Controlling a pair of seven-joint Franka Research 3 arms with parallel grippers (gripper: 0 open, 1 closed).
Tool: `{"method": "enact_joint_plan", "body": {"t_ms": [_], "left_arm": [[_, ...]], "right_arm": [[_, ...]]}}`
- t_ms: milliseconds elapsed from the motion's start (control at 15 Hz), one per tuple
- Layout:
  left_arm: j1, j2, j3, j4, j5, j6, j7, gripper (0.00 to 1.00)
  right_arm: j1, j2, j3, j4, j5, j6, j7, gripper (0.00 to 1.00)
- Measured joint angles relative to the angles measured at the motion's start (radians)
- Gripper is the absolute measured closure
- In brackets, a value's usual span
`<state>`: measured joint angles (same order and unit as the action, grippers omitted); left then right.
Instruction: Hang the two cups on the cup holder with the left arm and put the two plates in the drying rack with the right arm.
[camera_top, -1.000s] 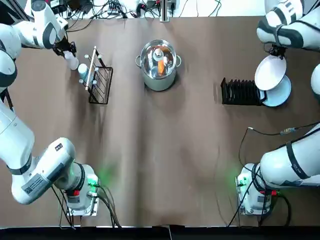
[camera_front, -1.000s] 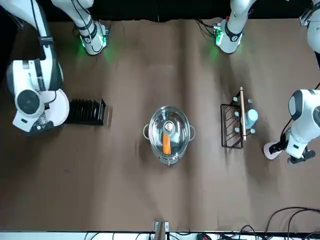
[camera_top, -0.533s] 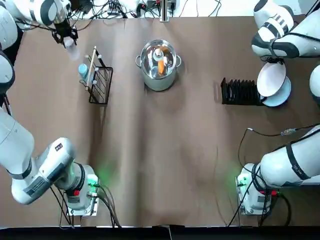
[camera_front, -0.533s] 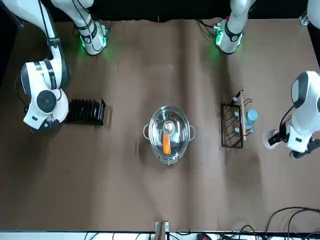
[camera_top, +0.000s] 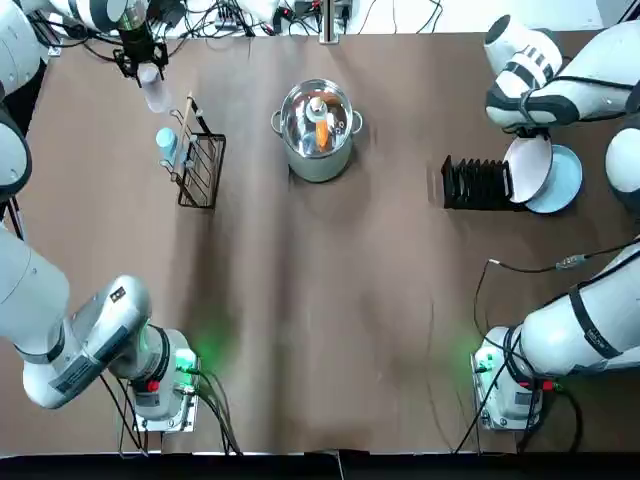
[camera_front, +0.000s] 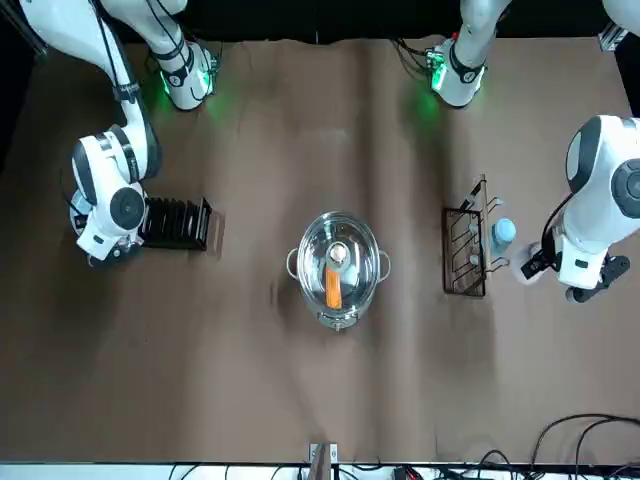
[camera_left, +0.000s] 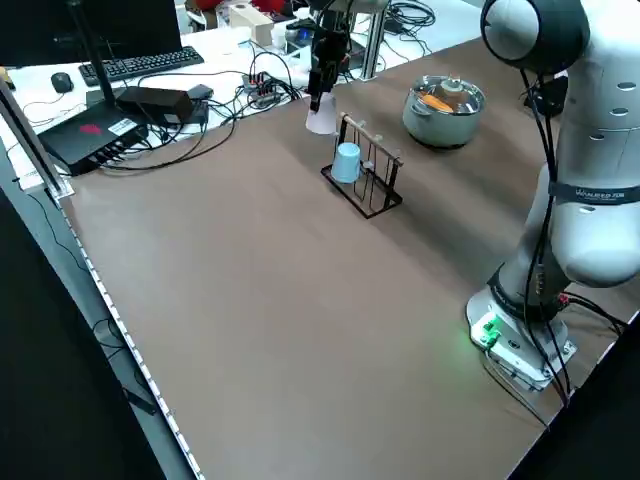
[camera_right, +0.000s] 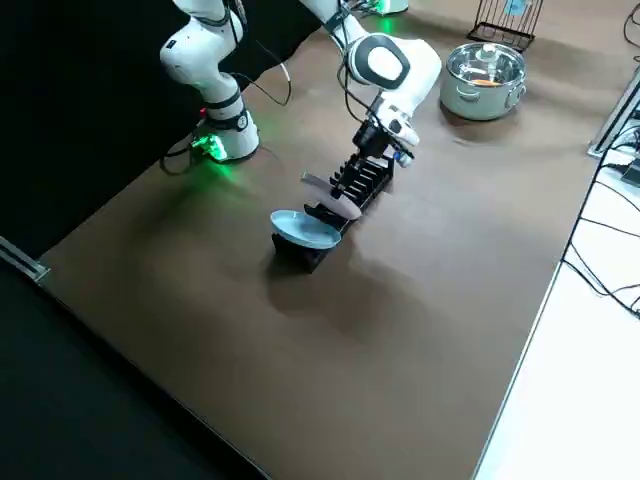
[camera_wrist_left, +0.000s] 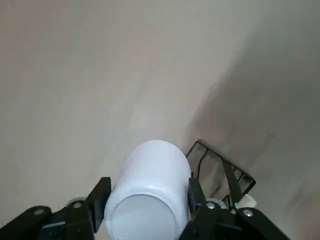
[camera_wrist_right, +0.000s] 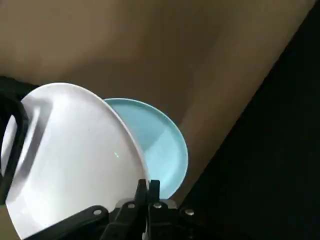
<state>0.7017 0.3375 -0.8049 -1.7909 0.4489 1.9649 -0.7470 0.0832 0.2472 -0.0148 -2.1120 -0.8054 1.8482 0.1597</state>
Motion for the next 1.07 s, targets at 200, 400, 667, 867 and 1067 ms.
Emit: {"method": "enact_joint_plan", "body": {"t_ms": [200, 400, 667, 867, 1067], "left_arm": [[-0.009, 0.009, -0.001, -0.005, -0.001, 0.0, -0.006, 0.33], [-0.019, 0.02, -0.002, -0.02, -0.001, 0.001, -0.008, 0.33], [-0.028, 0.028, -0.002, -0.02, -0.001, 0.007, -0.009, 0.33], [-0.038, 0.046, -0.002, -0.022, -0.001, 0.019, -0.029, 0.33], [-0.038, 0.065, -0.002, -0.024, -0.001, 0.023, -0.032, 0.33]], "right_arm": [[0.0, 0.018, -0.001, 0.0, -0.005, 0.003, 0.006, 0.97], [0.0, 0.026, -0.001, 0.0, -0.008, 0.006, 0.007, 0.97], [0.0, 0.034, -0.001, 0.001, -0.009, 0.006, 0.007, 0.8], [0.001, 0.036, -0.001, 0.016, -0.01, 0.006, 0.007, 0.65], [0.003, 0.036, 0.0, 0.048, -0.01, 0.006, 0.007, 0.65]]}}
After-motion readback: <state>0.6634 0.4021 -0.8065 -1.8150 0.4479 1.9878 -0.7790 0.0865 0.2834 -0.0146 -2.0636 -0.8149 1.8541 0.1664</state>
